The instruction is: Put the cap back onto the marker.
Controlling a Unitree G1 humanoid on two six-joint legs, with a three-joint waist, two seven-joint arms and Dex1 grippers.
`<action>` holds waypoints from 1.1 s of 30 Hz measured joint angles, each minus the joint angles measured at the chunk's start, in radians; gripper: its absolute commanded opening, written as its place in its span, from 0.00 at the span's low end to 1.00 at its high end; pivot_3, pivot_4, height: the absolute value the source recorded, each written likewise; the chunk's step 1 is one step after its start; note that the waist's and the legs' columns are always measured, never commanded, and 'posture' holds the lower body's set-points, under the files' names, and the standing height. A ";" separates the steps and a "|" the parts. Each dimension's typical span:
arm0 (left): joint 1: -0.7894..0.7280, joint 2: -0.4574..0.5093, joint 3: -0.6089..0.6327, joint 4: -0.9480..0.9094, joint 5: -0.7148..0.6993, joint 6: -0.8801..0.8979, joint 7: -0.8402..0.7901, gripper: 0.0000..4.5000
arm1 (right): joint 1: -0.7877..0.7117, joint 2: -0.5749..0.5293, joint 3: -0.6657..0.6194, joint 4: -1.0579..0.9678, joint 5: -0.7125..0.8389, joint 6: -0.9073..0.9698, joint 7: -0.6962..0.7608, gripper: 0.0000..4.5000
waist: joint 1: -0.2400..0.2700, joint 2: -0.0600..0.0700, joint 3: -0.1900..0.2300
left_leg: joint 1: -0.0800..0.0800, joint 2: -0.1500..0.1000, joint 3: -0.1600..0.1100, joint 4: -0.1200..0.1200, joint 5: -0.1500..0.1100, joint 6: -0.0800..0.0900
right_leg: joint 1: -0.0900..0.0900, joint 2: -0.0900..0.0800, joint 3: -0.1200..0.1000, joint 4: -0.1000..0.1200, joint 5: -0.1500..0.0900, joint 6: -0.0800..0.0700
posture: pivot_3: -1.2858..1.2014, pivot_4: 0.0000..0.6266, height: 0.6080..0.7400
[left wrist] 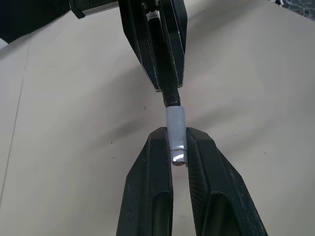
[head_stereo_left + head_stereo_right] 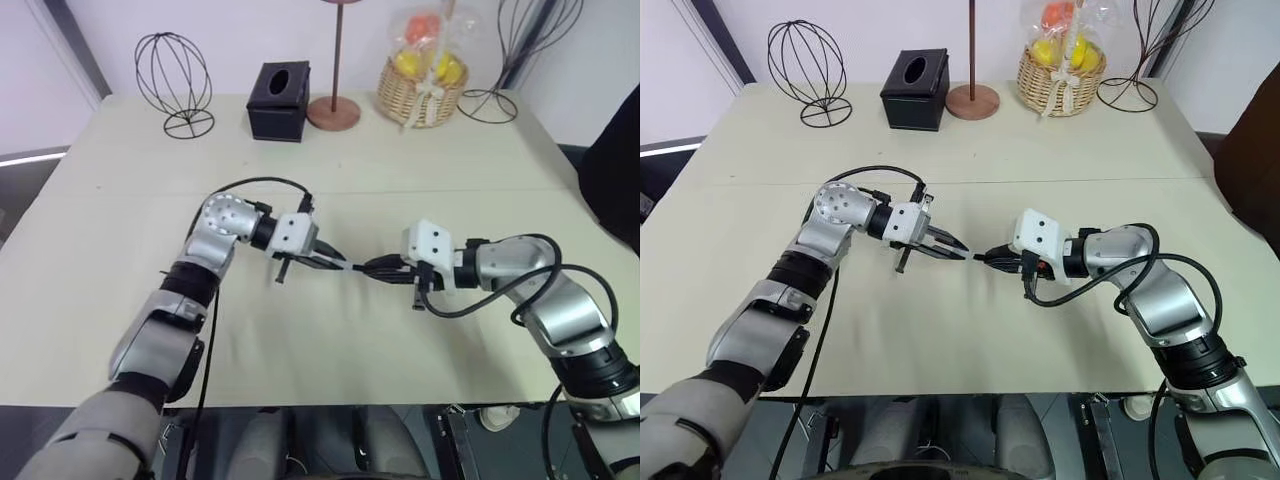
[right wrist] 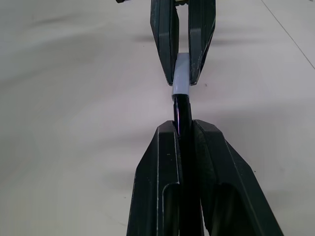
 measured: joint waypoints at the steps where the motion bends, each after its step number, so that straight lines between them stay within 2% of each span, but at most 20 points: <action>1: 0.000 -0.005 0.000 0.007 0.003 -0.005 0.004 0.02 | 0.000 0.000 0.000 0.001 -0.002 0.001 -0.001 0.00 | 0.000 0.000 0.000 | 0.000 0.000 0.000 0.000 0.000 0.000 | 0.000 0.000 0.000 0.000 0.000 0.000 | 0.52 0.24 1.00; 21: 0.019 -0.093 0.019 0.021 0.060 -0.017 0.123 0.02 | 0.011 -0.009 -0.047 0.020 -0.018 0.013 0.000 0.00 | 0.001 0.000 0.000 | 0.000 0.000 0.000 0.000 0.000 0.000 | 0.000 0.000 0.000 0.000 0.000 0.000 | 0.52 0.24 1.00; 33: 0.024 -0.101 0.023 0.021 0.063 -0.041 0.142 0.02 | 0.011 -0.006 -0.067 0.020 -0.029 0.012 0.017 0.00 | 0.000 0.000 0.000 | 0.000 0.000 0.000 0.000 0.000 0.000 | 0.000 0.000 0.000 0.000 0.000 0.000 | 0.52 0.24 1.00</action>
